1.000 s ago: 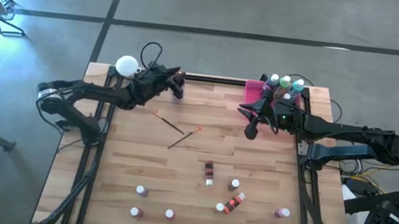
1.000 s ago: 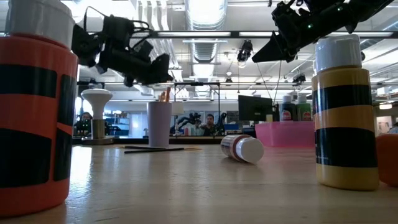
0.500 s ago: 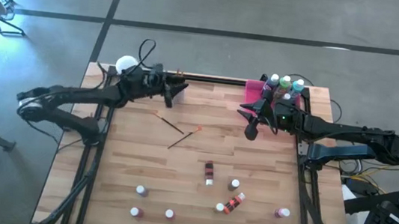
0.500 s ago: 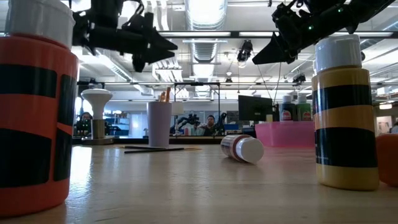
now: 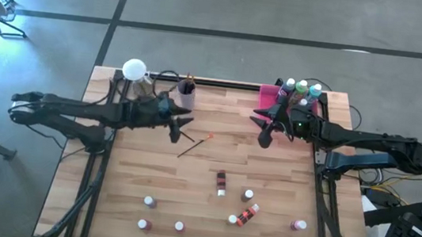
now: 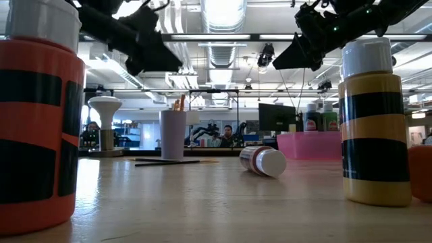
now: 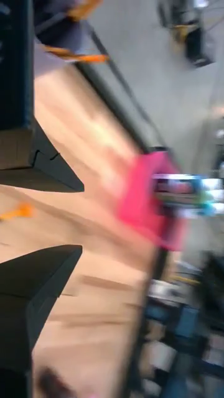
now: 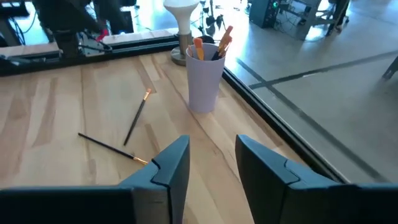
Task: Pick & Place Paint Supplies
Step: Put the small black paint bottle into the pink bin
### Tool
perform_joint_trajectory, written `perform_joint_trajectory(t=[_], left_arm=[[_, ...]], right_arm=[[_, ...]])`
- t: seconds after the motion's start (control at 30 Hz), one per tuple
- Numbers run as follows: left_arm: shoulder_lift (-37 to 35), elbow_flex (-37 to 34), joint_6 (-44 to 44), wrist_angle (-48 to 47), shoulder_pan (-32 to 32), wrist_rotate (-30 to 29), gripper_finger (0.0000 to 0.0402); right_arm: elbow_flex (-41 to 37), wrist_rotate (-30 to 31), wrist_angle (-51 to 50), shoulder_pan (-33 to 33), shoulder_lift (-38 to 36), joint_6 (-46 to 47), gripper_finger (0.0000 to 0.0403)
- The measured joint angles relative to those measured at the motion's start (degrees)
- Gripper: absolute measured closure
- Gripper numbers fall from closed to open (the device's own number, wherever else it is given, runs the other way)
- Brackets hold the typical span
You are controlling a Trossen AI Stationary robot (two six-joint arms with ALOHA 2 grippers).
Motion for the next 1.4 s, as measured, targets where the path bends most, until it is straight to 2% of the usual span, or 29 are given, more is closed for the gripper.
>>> perform_joint_trajectory(t=[0.13, 0.37, 0.5, 0.57, 0.73, 1.0, 1.07, 1.17, 1.23, 1.4], left_arm=[[-0.9, 0.4, -0.4, -10.4, -0.1, 0.0, 0.0248], [-1.3, 6.3, -4.4, -29.6, -0.1, -1.0, 0.0248], [-1.3, 9.5, -8.4, -38.6, 0.1, -9.4, 0.0248], [-1.3, 10.6, -12.1, -40.0, 0.2, -11.8, 0.0248], [-0.9, 12.2, -14.1, -40.6, 0.2, -10.7, 0.0248], [-1.0, 13.1, -23.2, -53.8, 1.6, -12.3, 0.0250], [-1.0, 13.1, -20.8, -55.6, 2.2, -11.8, 0.0250], [-1.0, 13.0, -7.0, -55.9, 2.4, -10.9, 0.0250], [-1.0, 13.0, -1.3, -56.2, 3.1, -9.2, 0.0250], [-1.0, 12.7, 0.7, -57.0, 7.1, -1.5, 0.0250]], right_arm=[[0.0, -0.1, -0.1, 0.0, 1.7, 3.0, 0.0267], [0.3, -0.1, 1.4, 0.0, 5.3, 3.2, 0.0255], [1.0, -0.1, 2.2, 0.0, 6.8, 2.7, 0.0251], [1.1, -0.1, 2.1, 0.0, 7.4, 2.7, 0.0250], [1.9, -0.1, 2.1, 0.0, 7.9, 2.5, 0.0257], [1.9, -0.3, 2.0, 0.0, 7.8, 2.8, 0.0288], [1.9, -0.4, 2.1, 0.0, 7.8, 3.0, 0.0296], [2.2, -0.4, 2.0, 0.0, 7.8, 2.9, 0.0306], [2.6, -0.4, 2.0, 0.0, 7.8, 3.0, 0.0314], [2.9, -0.4, 2.1, 0.0, 7.8, 3.0, 0.0330]])
